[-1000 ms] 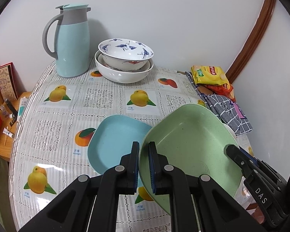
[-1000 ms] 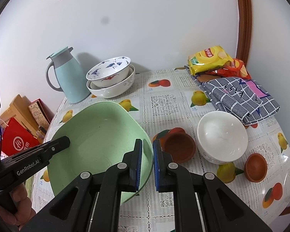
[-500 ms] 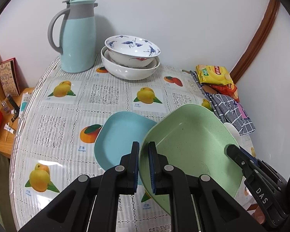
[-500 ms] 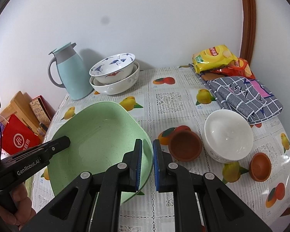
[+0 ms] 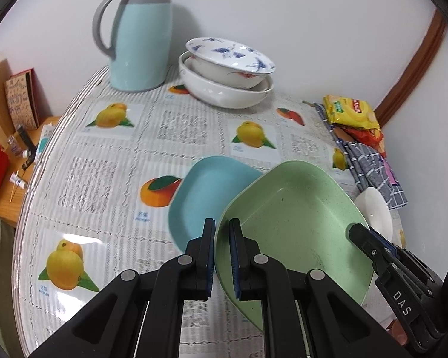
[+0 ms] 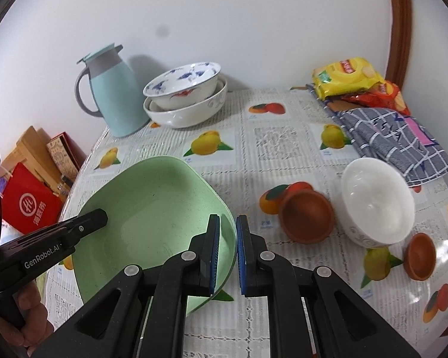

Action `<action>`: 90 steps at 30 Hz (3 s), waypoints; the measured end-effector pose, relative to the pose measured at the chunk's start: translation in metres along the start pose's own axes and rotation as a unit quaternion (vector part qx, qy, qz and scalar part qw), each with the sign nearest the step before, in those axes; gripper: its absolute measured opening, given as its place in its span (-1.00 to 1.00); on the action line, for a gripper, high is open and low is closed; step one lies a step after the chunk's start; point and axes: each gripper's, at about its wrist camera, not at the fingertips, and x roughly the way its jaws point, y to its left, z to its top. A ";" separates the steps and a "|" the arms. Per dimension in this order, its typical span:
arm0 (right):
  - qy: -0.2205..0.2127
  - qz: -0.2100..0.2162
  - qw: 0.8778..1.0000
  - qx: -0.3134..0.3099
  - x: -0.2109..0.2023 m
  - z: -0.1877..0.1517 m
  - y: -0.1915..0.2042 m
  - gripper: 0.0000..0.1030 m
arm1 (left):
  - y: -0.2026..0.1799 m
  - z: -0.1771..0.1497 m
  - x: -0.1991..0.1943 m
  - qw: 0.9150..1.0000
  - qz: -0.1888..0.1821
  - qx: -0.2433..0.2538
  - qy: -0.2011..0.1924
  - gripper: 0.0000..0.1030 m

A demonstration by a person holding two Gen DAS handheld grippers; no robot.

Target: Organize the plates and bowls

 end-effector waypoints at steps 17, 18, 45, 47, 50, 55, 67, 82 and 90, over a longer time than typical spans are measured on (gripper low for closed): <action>0.050 0.034 0.998 -0.034 0.056 -0.005 0.031 -0.78 | 0.042 -0.001 0.029 0.998 0.041 -0.043 0.026 -0.81; 0.050 0.035 0.997 -0.036 0.058 -0.003 0.031 -0.78 | 0.043 0.000 0.030 0.998 0.041 -0.044 0.027 -0.81; 0.057 0.041 0.994 -0.086 0.106 0.029 0.029 -0.78 | 0.034 0.010 0.059 0.997 0.062 -0.039 0.038 -0.81; 0.057 0.041 0.994 -0.089 0.108 0.031 0.029 -0.78 | 0.033 0.010 0.060 0.997 0.062 -0.038 0.039 -0.81; 0.056 0.042 0.993 -0.095 0.110 0.034 0.029 -0.78 | 0.034 0.011 0.060 0.997 0.061 -0.039 0.039 -0.81; 0.045 0.038 0.992 -0.108 0.108 0.041 0.033 -0.78 | 0.034 0.011 0.061 0.997 0.057 -0.041 0.040 -0.80; 0.031 0.029 0.992 -0.123 0.109 0.044 0.032 -0.50 | 0.032 0.010 0.051 0.998 0.046 -0.038 0.033 -0.79; -0.038 0.004 0.997 -0.071 0.020 0.014 -0.019 0.05 | -0.018 -0.004 0.008 1.000 0.024 0.018 0.006 -0.63; -0.067 -0.039 0.997 0.009 -0.044 -0.024 -0.080 0.28 | -0.075 -0.027 -0.018 0.998 -0.005 0.061 -0.010 -0.63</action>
